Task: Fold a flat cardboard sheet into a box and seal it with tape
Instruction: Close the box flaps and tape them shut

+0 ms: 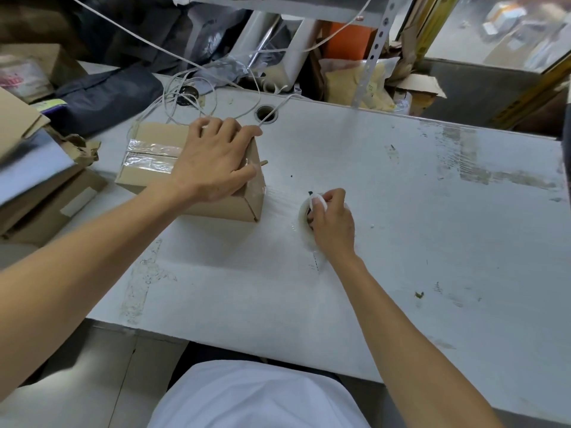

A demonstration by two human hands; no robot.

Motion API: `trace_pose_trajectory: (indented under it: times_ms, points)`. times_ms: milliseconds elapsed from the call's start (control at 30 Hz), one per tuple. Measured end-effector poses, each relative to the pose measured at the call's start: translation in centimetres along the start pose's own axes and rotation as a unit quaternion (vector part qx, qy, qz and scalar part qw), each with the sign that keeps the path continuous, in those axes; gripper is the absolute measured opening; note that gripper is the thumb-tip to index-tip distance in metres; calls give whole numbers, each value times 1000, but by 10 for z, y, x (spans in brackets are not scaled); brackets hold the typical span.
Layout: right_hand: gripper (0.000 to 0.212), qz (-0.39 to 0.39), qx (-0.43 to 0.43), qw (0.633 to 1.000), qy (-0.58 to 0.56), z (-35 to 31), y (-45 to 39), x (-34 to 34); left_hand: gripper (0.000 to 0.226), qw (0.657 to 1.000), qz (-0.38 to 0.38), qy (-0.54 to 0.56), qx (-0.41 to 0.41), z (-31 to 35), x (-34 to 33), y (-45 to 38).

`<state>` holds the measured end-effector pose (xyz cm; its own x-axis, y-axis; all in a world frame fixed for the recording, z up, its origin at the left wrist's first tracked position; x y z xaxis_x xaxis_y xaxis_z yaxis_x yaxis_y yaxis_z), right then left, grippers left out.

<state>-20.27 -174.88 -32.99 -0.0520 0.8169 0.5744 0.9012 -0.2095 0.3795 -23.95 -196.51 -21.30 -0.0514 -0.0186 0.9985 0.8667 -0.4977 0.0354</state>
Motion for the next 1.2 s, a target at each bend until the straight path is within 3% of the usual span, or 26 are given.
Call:
trace_pose_trajectory:
  times_ms: [200, 333, 433, 600, 700, 867, 967, 1100, 1200]
  points:
    - [12, 40, -46, 983, -171, 23, 3, 47, 62, 1000, 5, -6, -15, 10, 2, 8]
    - [10, 105, -111, 967, -203, 68, 12, 73, 62, 999, 0, 13, -35, 28, 0, 15]
    - [12, 149, -166, 961, -166, 98, 18, 80, 63, 998, -15, 31, -50, 47, -5, 14]
    - [30, 114, -160, 980, 18, 109, 19, 62, 63, 998, -19, 33, -49, 55, -7, 14]
    - [41, 139, -152, 978, 34, 91, 32, 64, 66, 998, -25, 39, -38, 53, -5, 18]
    - [15, 192, 10, 972, -137, -17, 101, 44, 69, 997, -55, 47, -39, 51, -5, 22]
    - [16, 189, 63, 962, -187, -63, 140, 18, 71, 995, -78, 55, -22, 48, -6, 18]
    - [22, 210, 44, 963, -161, -74, 153, -9, 72, 991, -108, 77, -15, 45, -4, 18]
    - [15, 184, 20, 964, -190, -70, 149, -15, 63, 986, -115, 118, -13, 35, -1, 20]
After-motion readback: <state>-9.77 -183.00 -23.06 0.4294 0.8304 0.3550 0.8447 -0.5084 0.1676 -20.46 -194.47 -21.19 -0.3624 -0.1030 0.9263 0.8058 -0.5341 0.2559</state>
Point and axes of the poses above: each hand's wrist, its own y-axis away from the middle knuckle, its own x-axis out of the back of the hand, z = x × y, the point moved 9 cm from there along -y, towards the middle knuckle, and after that the axes turned 15 degrees about -x, right-handed, at the moved point
